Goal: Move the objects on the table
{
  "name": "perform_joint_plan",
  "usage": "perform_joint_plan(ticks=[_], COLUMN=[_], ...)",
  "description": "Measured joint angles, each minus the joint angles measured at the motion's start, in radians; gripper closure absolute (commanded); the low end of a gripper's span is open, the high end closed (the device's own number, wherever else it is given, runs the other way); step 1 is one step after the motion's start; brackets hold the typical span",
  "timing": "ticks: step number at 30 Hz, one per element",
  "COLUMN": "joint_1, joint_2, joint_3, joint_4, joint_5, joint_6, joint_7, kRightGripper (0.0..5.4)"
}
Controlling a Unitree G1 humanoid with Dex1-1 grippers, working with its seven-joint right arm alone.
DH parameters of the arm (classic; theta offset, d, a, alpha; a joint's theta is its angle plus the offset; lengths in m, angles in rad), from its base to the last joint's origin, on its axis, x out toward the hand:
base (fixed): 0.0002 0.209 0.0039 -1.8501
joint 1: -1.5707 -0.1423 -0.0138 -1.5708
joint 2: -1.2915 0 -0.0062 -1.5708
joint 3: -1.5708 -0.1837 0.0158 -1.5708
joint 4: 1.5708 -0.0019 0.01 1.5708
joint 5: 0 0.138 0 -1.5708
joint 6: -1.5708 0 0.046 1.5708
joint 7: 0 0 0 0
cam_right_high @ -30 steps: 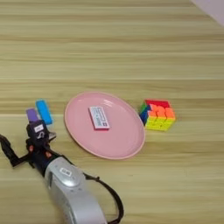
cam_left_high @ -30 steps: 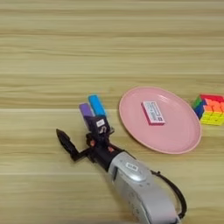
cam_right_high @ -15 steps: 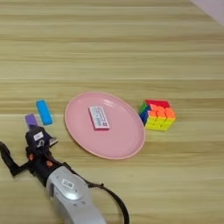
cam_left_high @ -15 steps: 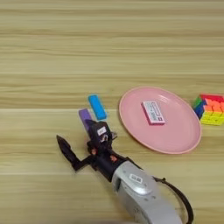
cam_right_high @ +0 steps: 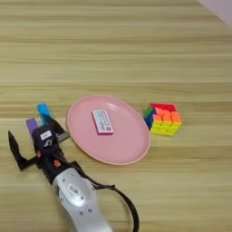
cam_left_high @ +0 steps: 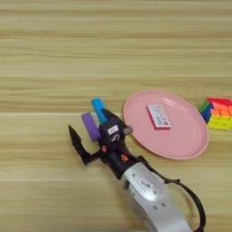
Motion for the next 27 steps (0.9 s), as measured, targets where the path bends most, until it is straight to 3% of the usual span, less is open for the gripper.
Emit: perform_joint_plan(ticks=[5,8,27], joint_1=[0.004,0.016,0.037], joint_2=[0.002,0.005,0.024], joint_3=[-0.027,-0.029,-0.029], joint_4=[0.092,0.119,0.218], joint_5=[-0.009,-0.007,0.018], joint_6=[-0.133,-0.169,-0.187], joint_7=[-0.029,-0.033,-0.013], kRightGripper=[0.07,0.07,0.07])
